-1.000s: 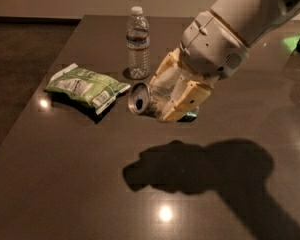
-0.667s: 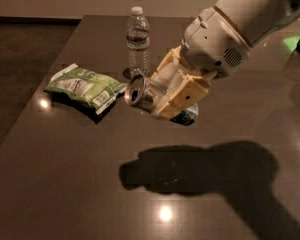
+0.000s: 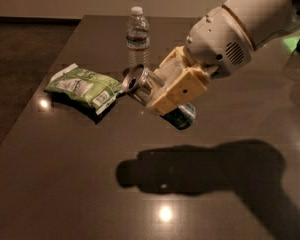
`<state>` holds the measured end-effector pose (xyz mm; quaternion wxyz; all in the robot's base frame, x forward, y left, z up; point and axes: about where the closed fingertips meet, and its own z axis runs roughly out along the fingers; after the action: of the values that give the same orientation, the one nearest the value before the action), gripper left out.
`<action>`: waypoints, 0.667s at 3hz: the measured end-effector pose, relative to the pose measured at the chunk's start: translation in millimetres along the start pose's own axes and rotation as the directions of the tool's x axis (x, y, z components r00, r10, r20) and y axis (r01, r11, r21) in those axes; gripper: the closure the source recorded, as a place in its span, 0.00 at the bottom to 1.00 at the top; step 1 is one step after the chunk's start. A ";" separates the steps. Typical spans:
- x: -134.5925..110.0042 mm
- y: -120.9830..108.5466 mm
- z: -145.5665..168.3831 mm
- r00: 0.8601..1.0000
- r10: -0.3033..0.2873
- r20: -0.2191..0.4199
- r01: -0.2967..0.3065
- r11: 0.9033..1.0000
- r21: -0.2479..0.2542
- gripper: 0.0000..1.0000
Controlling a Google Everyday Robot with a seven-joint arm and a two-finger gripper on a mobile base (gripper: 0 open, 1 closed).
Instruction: Place redbull can upright
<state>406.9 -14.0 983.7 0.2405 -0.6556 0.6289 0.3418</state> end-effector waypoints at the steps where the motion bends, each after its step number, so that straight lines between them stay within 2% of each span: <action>1: -2.2 0.6 -0.2 1.000 0.001 0.011 -0.001 1.000 -0.001 1.00; 2: -2.8 2.3 -0.7 0.998 -0.008 0.068 0.008 1.000 0.002 1.00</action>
Offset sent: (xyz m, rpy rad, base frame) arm -0.0052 -0.0053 0.0030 0.1933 0.0059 -0.0073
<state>404.8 -12.9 986.6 0.2636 -0.6460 0.6179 0.3624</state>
